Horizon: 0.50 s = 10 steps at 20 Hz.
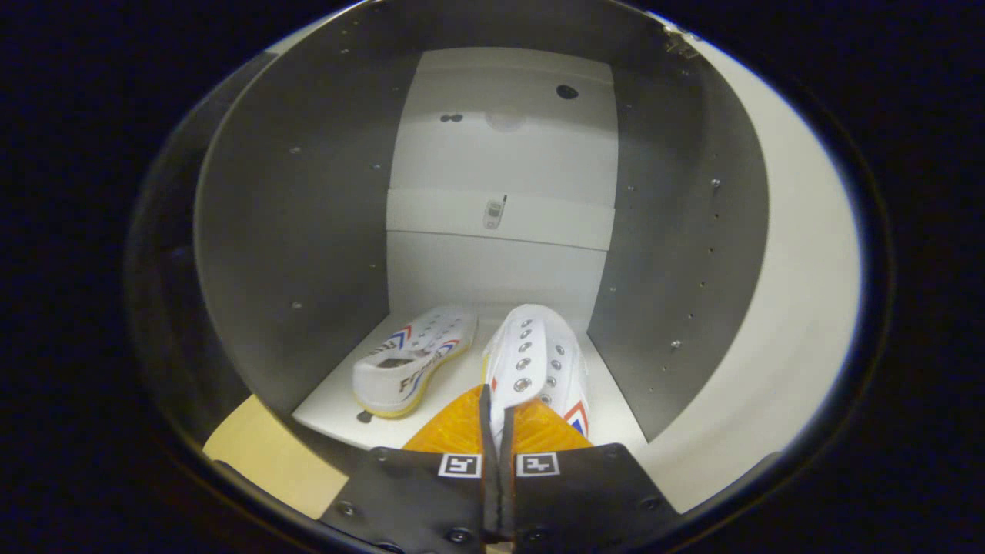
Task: Open the shoe cabinet door, grab the shoes and put them into the shoe cabinet, then close the shoe cabinet door.
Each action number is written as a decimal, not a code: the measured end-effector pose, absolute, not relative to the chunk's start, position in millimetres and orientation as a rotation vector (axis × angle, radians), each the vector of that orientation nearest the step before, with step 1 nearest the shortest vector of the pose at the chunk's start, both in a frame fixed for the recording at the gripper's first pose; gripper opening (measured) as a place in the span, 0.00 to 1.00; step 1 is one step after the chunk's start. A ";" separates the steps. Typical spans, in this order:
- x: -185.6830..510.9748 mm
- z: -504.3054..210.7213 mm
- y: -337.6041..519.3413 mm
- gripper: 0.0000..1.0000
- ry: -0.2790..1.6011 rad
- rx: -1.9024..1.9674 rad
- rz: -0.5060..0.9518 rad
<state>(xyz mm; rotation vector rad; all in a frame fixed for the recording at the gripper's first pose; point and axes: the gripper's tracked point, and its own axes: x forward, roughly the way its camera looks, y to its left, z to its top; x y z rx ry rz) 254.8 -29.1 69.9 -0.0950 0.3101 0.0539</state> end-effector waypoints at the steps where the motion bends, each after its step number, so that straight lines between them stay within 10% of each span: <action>1: 270.0 65.7 -33.3 0.02 0.323 -0.088 0.052; 10: 344.2 26.2 -36.1 0.02 0.432 -0.114 0.065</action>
